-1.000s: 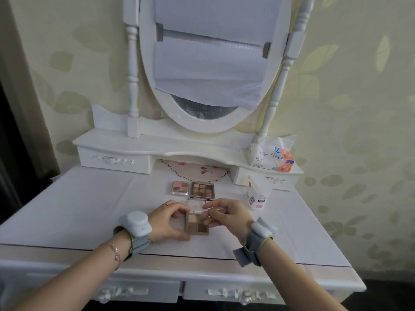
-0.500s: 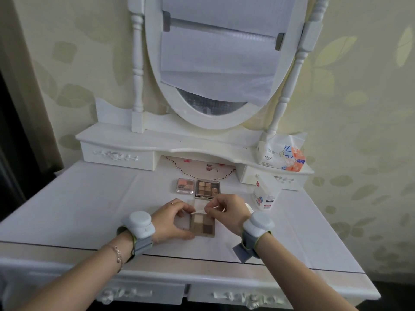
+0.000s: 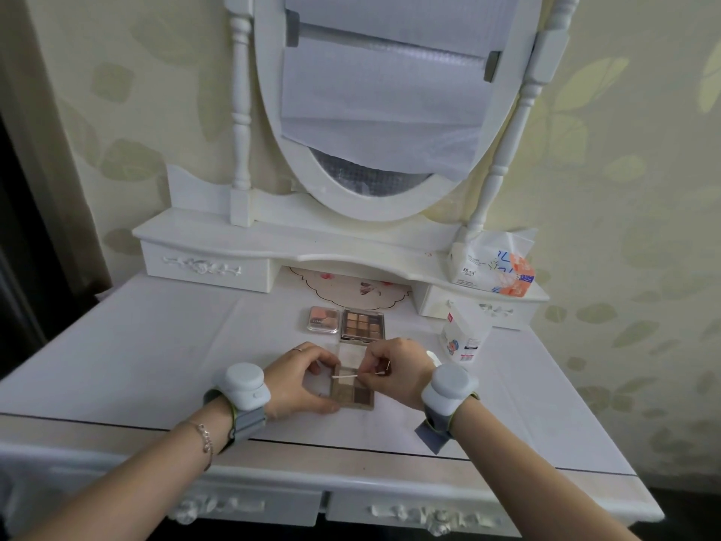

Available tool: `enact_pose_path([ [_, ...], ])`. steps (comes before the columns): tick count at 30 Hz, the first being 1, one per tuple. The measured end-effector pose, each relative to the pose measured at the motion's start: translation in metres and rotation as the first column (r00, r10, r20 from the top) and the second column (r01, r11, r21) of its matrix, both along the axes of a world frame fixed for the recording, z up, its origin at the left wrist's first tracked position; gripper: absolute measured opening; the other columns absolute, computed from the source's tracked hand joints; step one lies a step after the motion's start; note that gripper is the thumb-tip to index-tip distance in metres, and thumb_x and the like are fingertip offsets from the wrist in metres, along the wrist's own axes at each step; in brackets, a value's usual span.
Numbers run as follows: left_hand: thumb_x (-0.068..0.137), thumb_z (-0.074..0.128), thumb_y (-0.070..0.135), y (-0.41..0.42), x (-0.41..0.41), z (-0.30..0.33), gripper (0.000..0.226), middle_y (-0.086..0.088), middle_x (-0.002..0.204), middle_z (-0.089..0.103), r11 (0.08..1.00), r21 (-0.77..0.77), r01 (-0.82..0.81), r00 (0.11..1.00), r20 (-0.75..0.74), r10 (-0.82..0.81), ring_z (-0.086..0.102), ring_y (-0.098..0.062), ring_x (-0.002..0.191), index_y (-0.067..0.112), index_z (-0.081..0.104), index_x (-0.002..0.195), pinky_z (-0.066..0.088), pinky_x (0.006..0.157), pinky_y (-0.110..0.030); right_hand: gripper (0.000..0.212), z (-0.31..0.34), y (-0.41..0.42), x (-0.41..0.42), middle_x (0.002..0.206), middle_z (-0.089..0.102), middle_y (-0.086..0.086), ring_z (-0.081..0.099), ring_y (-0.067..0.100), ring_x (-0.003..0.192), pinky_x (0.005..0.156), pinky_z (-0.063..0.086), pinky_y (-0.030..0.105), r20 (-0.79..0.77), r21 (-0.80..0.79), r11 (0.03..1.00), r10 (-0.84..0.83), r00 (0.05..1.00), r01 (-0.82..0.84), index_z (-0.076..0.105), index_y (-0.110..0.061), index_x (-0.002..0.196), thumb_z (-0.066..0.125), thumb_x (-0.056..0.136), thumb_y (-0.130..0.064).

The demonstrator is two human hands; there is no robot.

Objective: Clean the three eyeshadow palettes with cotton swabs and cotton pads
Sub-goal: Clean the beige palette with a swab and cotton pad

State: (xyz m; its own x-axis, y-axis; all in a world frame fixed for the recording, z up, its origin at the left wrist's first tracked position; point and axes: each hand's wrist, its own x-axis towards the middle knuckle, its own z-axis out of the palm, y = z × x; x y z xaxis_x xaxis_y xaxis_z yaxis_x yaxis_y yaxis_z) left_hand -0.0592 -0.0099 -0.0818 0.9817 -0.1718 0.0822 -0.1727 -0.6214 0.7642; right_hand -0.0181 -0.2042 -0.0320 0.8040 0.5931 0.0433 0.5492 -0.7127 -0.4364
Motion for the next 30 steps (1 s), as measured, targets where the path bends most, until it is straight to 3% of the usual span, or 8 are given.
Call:
enact_pose_path([
  [6,0.036,0.062,0.061,0.000,0.000,0.000,0.071,0.022,0.099,0.046,1.000,-0.005,-0.003,1.000,-0.007,0.003,0.046,0.006,0.091,0.036,0.049,0.102,0.032,0.074,0.001,0.008,-0.001,0.002,0.001,0.072,0.060,-0.009,0.051,0.002,0.063,0.056,0.038,0.005,-0.007,0.075,0.997,-0.032,0.999,0.032,0.068,-0.018,0.076,0.062,0.080,-0.015],
  [10,0.036,0.062,0.062,0.001,0.000,0.000,0.072,0.023,0.098,0.046,1.000,0.000,-0.004,1.000,-0.012,0.004,0.046,0.007,0.091,0.036,0.049,0.103,0.032,0.074,0.001,0.014,-0.005,0.000,0.005,0.071,0.062,-0.012,0.054,0.005,0.065,0.065,0.049,0.024,-0.010,0.048,0.996,-0.073,0.997,0.074,0.063,-0.030,0.068,0.063,0.078,-0.020],
  [14,0.036,0.063,0.063,0.002,0.000,-0.001,0.068,0.024,0.098,0.046,1.000,-0.002,-0.006,1.000,-0.015,0.006,0.047,0.006,0.092,0.041,0.048,0.099,0.033,0.075,-0.001,0.006,0.000,-0.003,0.001,0.069,0.062,-0.014,0.052,0.003,0.062,0.063,0.047,0.022,-0.055,-0.049,0.999,0.008,0.998,-0.010,0.068,-0.025,0.072,0.064,0.076,-0.023],
  [18,0.036,0.063,0.062,0.001,0.001,-0.002,0.072,0.022,0.097,0.046,1.000,-0.007,-0.010,1.000,-0.014,0.010,0.047,0.006,0.093,0.037,0.050,0.102,0.033,0.076,-0.001,0.006,-0.001,-0.002,0.000,0.066,0.060,-0.014,0.050,0.002,0.060,0.060,0.043,0.018,-0.049,0.032,0.999,-0.023,0.999,0.025,0.067,-0.025,0.072,0.066,0.077,-0.022],
  [23,0.036,0.064,0.062,0.001,0.001,-0.003,0.075,0.021,0.098,0.046,1.000,-0.021,-0.009,1.000,-0.011,0.009,0.047,0.005,0.092,0.033,0.051,0.104,0.032,0.075,0.001,0.005,-0.002,-0.002,0.001,0.068,0.061,-0.014,0.052,0.004,0.064,0.066,0.050,0.028,-0.024,-0.027,0.999,-0.031,0.999,0.030,0.065,-0.027,0.071,0.064,0.075,-0.028],
  [26,0.036,0.064,0.062,0.001,0.002,-0.003,0.072,0.020,0.098,0.046,1.000,-0.026,-0.014,1.000,-0.019,0.013,0.047,0.005,0.092,0.035,0.052,0.101,0.032,0.076,0.000,0.004,0.005,-0.003,-0.004,0.064,0.058,-0.017,0.052,-0.002,0.060,0.061,0.046,0.016,-0.063,-0.115,0.993,0.033,0.997,-0.040,0.068,-0.029,0.075,0.065,0.075,-0.029],
  [28,0.036,0.064,0.062,0.001,0.002,-0.003,0.071,0.021,0.098,0.047,1.000,-0.022,-0.011,1.000,-0.018,0.010,0.047,0.005,0.092,0.037,0.051,0.101,0.032,0.075,0.000,0.005,0.008,-0.001,-0.006,0.063,0.056,-0.017,0.051,-0.005,0.058,0.053,0.038,0.005,-0.068,-0.061,0.997,0.041,0.997,-0.045,0.070,-0.024,0.076,0.065,0.078,-0.023],
  [30,0.036,0.064,0.062,0.001,0.001,-0.003,0.072,0.021,0.099,0.047,1.000,-0.020,-0.008,1.000,-0.017,0.008,0.048,0.005,0.092,0.036,0.050,0.101,0.032,0.074,0.001,0.006,0.007,0.002,-0.005,0.066,0.056,-0.015,0.050,-0.002,0.057,0.051,0.036,0.004,-0.033,0.017,1.000,0.001,0.999,0.000,0.068,-0.021,0.076,0.064,0.080,-0.019],
])
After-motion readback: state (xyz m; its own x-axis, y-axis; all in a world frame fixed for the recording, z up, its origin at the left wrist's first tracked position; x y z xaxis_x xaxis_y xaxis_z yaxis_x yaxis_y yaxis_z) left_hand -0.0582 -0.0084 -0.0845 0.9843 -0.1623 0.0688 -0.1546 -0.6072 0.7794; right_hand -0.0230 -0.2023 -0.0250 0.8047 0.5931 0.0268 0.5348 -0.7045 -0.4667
